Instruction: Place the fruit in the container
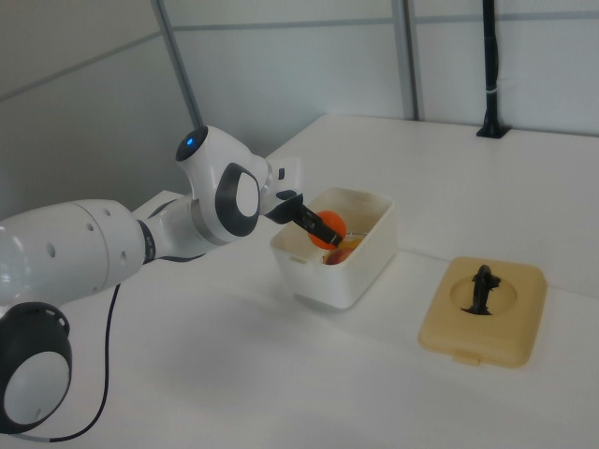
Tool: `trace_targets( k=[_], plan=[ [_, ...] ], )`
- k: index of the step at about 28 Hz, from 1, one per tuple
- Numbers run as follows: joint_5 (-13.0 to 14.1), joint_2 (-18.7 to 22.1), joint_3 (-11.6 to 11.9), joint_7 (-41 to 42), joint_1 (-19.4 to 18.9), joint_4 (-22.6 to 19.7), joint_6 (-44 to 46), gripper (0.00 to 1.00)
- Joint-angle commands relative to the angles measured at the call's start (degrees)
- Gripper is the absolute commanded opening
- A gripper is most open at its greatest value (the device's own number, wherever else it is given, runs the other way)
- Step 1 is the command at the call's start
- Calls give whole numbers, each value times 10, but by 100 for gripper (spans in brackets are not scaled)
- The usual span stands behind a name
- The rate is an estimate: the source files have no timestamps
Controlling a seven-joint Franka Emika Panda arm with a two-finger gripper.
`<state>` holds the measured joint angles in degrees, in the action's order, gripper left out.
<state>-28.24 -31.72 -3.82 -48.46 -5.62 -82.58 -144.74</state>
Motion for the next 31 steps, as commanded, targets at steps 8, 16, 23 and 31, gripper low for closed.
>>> trace_targets(
  k=[8,16,23,31],
  plan=[
    [-8,4,12,-8,-6,20,2,100],
    [137,64,4,199,8,-14,138,100],
    [216,98,10,370,10,-10,339,100],
    [212,121,23,396,20,-11,406,100]
  ],
)
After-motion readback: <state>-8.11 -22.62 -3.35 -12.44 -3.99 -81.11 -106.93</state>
